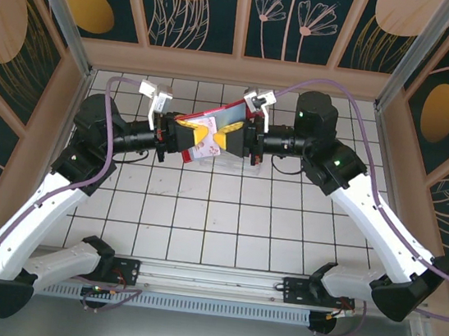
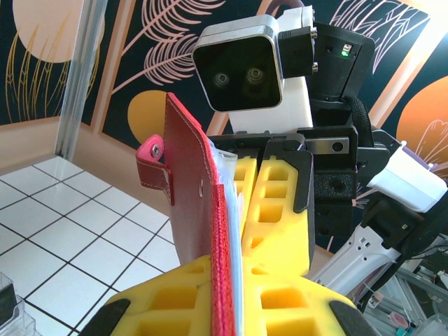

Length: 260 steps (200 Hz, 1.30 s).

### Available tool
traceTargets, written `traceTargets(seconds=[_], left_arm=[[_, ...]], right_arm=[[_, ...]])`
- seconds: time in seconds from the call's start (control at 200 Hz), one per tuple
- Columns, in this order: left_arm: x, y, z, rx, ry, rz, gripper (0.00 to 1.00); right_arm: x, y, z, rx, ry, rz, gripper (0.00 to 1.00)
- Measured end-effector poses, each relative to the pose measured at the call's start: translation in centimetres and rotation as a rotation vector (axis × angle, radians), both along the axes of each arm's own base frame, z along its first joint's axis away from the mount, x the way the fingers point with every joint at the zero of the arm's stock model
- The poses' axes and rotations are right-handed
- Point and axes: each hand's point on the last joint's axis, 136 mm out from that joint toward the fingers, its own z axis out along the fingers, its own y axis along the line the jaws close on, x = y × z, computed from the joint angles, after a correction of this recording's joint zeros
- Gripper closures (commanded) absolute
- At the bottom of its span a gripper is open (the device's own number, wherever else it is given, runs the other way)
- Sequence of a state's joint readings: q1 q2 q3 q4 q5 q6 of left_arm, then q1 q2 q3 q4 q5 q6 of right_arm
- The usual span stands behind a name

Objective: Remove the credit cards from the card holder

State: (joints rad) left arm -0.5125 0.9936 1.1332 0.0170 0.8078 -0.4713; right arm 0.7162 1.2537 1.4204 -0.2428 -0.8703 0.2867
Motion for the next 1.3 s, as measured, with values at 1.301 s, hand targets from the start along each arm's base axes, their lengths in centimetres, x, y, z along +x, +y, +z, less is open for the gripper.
traceTargets(seconds=[1.301], left_arm=[[-1.0,0.3,0.5,0.007,-0.045,-0.005,0.94]], right_arm=[[0.1,-2.4,1.3,0.038,-0.038,-0.069,0.78]])
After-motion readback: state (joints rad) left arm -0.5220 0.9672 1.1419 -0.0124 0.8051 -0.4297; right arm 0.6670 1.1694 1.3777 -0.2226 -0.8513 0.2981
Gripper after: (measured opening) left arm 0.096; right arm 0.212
